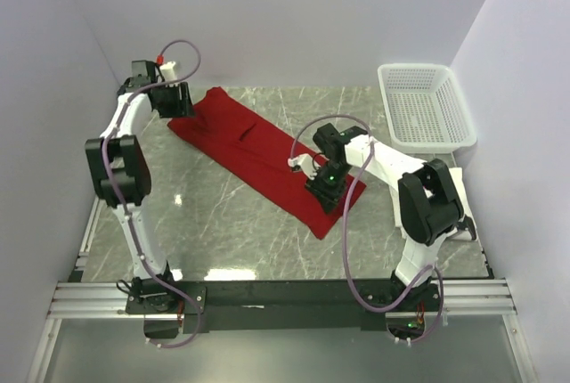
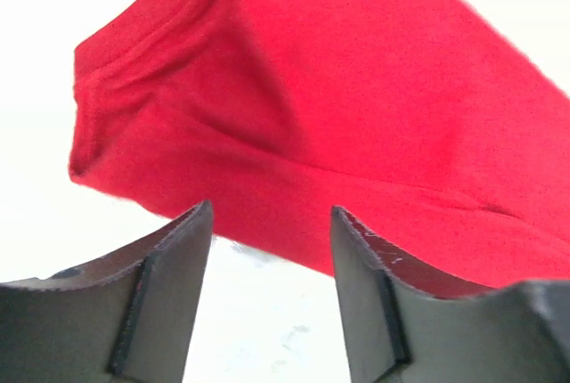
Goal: Fold and stack the t-shirts
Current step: Fold the tshirt
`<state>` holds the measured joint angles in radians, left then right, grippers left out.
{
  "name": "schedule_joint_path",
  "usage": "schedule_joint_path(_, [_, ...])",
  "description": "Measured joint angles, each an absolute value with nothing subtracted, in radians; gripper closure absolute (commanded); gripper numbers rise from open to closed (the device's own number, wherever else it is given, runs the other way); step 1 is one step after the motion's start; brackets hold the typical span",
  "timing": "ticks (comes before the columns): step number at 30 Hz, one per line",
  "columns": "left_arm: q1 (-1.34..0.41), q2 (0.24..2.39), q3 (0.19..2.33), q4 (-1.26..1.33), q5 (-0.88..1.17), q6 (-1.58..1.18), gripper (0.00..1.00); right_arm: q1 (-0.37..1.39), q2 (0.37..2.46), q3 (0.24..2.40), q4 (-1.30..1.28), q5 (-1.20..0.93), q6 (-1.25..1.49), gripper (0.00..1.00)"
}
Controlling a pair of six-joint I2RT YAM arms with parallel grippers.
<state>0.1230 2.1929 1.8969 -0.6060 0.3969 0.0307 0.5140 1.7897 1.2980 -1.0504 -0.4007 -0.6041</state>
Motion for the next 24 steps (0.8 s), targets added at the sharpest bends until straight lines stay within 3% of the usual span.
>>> schedule_joint_path(7, [0.098, 2.002, 1.739, -0.538, 0.470, -0.051, 0.40, 0.638, 1.788, 1.289, -0.980, -0.350, -0.577, 0.59])
schedule_joint_path(15, [0.057, 2.022, 1.571, -0.559, 0.472, -0.100, 0.40, 0.847, 1.701, 1.073, -0.876, -0.199, -0.466, 0.60])
schedule_joint_path(24, [0.048, 2.028, 1.557, -0.557, 0.465, -0.101, 0.40, 0.907, 1.700, 1.053, -0.794, -0.087, -0.352, 0.59])
